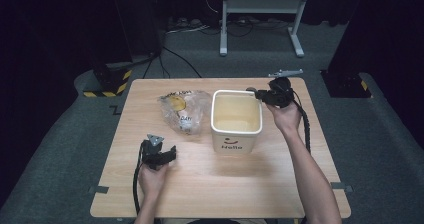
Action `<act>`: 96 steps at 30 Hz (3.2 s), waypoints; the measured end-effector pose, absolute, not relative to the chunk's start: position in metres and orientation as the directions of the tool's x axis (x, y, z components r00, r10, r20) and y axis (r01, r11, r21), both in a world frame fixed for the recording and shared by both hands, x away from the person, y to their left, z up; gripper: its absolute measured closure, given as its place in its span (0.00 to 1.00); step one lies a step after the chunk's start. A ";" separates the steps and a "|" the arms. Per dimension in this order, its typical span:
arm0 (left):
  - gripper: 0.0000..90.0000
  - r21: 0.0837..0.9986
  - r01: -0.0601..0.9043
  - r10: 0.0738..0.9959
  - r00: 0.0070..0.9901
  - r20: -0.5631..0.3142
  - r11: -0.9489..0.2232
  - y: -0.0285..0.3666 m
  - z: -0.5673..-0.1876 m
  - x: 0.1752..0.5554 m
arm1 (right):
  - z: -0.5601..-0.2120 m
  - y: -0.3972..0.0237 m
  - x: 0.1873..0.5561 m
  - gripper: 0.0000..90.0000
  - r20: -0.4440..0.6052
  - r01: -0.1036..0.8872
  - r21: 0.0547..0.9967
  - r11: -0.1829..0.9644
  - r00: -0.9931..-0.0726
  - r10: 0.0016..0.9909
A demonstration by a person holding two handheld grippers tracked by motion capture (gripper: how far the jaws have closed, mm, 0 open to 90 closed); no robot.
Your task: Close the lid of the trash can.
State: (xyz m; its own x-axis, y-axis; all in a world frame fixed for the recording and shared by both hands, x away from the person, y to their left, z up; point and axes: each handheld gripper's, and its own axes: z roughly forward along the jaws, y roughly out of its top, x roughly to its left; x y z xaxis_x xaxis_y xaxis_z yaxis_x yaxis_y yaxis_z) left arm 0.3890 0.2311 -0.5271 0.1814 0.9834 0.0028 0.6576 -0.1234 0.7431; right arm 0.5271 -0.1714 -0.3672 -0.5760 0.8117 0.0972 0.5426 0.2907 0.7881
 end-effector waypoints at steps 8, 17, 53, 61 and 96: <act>0.31 0.743 0.658 0.983 0.181 0.003 -0.123 0.231 -0.527 0.389 | -0.369 -0.170 0.528 0.88 0.098 0.546 0.786 0.291 -0.574 0.813; 0.31 0.743 0.658 0.983 0.181 0.002 -0.123 0.231 -0.527 0.389 | -0.372 -0.168 0.529 0.88 0.095 0.550 0.781 0.296 -0.573 0.814; 0.31 0.743 0.658 0.984 0.180 0.002 -0.122 0.231 -0.527 0.389 | -0.382 -0.162 0.530 0.86 0.046 0.536 0.774 0.339 -0.580 0.813; 0.31 0.743 0.658 0.984 0.180 0.002 -0.122 0.231 -0.527 0.389 | -0.385 -0.159 0.531 0.79 0.043 0.535 0.770 0.348 -0.587 0.808; 0.31 0.743 0.657 0.983 0.181 0.003 -0.123 0.231 -0.527 0.389 | -0.384 -0.184 0.515 0.56 0.108 0.508 0.828 0.238 -0.562 0.820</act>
State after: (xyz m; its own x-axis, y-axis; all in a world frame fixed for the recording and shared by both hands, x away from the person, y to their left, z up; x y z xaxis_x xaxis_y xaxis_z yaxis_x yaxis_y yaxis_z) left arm 0.3889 0.2311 -0.5271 0.1813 0.9834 0.0028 0.6575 -0.1233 0.7433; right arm 0.5150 -0.1838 -0.3839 -0.5618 0.8202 0.1083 0.5077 0.2384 0.8279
